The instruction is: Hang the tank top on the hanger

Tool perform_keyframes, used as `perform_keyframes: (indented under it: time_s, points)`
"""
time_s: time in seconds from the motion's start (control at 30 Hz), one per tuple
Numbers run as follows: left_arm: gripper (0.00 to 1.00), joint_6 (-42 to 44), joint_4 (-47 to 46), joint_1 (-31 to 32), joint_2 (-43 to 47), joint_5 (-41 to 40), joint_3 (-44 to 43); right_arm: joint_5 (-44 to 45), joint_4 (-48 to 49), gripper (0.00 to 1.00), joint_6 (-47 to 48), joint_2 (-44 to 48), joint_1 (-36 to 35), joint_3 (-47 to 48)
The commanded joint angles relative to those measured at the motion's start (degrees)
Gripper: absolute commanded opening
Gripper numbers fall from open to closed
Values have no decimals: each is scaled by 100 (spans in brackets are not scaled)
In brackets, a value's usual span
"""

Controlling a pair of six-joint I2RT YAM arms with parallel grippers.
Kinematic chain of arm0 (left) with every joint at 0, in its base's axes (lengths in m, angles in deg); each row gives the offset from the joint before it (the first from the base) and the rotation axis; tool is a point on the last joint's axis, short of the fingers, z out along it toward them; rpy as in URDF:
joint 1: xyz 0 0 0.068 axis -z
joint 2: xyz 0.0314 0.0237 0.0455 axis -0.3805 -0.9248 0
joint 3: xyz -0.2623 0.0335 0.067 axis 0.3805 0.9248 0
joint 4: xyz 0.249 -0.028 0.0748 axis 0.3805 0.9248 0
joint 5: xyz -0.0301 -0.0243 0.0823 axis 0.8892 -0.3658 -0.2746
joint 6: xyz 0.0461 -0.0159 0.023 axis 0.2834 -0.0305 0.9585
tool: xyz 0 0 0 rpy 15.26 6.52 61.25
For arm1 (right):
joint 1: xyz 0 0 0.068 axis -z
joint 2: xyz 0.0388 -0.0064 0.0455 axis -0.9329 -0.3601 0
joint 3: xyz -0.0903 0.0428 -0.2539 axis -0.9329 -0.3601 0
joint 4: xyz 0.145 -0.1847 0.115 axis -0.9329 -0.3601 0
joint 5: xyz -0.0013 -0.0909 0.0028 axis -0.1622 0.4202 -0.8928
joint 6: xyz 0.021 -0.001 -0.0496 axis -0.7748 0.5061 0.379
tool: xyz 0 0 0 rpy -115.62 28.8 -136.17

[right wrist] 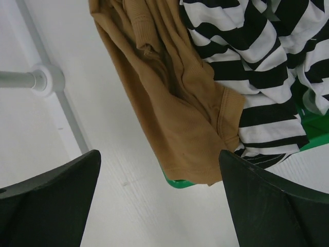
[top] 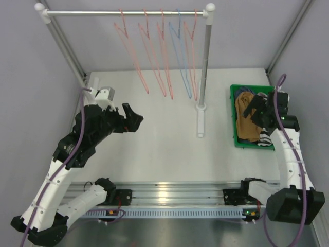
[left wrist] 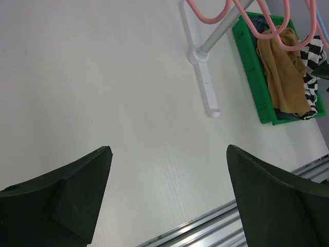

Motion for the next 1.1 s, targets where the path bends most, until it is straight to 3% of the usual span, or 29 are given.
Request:
perform_keyframes:
  time_s: [0.0,0.2,0.57,0.77,0.8,0.9,1.07]
  points:
    - [98,139,41,25,16,-35,-26,-2,463,98,124,-241,241,160]
    - [98,78,-29,25,86,88,167,-98,726,78,203,-945,268,196]
    - [98,139,-47,25,95,273,387,333,1123,66,370,-1569,241,-288]
    - [98,131,-47,25,87,220,404,245,1220,46,432,-1542,189,-403]
    - [98,130,-47,25,78,229,404,193,1150,31,484,-1560,189,-350]
    - [98,122,-21,25,69,212,370,44,886,6,502,-1456,189,-8]
    - [98,130,14,25,60,167,273,-361,359,0,467,-1016,180,1037]
